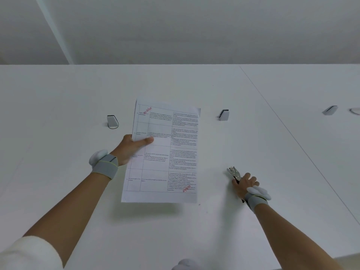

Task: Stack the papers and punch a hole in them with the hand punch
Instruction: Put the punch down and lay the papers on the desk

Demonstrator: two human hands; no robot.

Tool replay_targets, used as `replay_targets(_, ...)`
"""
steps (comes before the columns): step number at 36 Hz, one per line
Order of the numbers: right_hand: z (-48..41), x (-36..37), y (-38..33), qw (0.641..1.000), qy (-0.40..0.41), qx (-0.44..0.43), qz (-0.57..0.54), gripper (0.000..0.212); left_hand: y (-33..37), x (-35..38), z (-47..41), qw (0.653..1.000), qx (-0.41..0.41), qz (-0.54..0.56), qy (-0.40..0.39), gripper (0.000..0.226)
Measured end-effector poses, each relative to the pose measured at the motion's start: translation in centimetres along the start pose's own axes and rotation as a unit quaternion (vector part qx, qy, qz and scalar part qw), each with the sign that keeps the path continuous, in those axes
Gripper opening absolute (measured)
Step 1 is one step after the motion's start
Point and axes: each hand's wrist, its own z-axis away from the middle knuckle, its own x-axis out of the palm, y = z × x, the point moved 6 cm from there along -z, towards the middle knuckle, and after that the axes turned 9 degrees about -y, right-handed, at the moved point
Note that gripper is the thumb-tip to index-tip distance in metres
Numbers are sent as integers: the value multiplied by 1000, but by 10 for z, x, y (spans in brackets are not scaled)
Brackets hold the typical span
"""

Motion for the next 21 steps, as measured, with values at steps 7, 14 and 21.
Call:
replay_targets(7, -3, 6, 1, 1000, -17, 6, 21, 49, -21, 11, 3, 999, -25, 26, 11, 41)
replay_targets(14, 16, -24, -46, 983, 43, -57, -172, 45, -36, 15, 2, 998, -53, 42, 11, 53)
replay_targets(21, 52, -29, -111, 892, -84, -199, -396, 44, -41, 21, 0, 997, -65, 50, 4, 64)
